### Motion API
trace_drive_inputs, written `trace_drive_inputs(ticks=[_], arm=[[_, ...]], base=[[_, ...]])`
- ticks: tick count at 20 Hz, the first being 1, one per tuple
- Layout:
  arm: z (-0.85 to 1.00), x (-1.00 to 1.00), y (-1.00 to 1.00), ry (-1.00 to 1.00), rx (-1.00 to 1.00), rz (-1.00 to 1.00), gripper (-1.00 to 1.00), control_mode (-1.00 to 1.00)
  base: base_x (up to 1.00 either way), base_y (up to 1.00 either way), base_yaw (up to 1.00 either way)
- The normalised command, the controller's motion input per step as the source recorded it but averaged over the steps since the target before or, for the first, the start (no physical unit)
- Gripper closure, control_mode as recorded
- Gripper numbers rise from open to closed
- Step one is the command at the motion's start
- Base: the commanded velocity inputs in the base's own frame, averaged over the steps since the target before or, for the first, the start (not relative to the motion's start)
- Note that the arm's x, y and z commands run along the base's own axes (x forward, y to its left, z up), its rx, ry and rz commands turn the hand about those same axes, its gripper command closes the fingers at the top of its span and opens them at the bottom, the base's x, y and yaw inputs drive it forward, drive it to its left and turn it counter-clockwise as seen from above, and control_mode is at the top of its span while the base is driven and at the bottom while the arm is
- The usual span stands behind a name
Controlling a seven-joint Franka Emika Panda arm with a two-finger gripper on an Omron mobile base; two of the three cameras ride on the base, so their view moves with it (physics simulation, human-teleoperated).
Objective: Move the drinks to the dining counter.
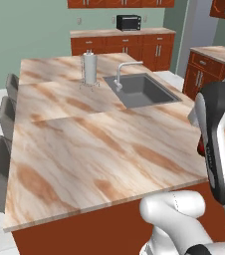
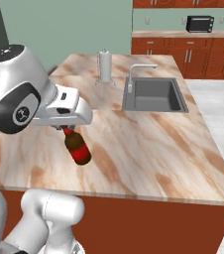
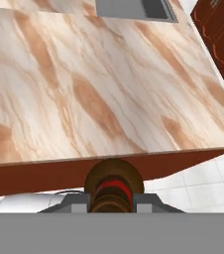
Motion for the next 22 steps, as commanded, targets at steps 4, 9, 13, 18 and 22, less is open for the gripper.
trace_drive_inputs(ticks=[4, 9, 13, 18, 22], arm=[[-0.17, 0.33, 0.0, 0.0, 0.12, 0.0, 1.0, -1.0], [-0.27, 0.38, 0.0, 0.0, 0.1, 0.0, 1.0, -1.0], [-0.02, 0.5, 0.02, 0.0, -0.05, 0.0, 1.0, -1.0], [-0.14, 0.46, 0.02, 0.0, -0.03, 0.0, 1.0, -1.0], [-0.33, 0.37, 0.0, 0.02, 0.01, 0.0, 1.0, -1.0]], base=[[0.0, 0.0, 0.0], [0.0, 0.0, 0.0], [0.0, 0.0, 0.0], [0.0, 0.0, 0.0], [0.0, 0.0, 0.0]])
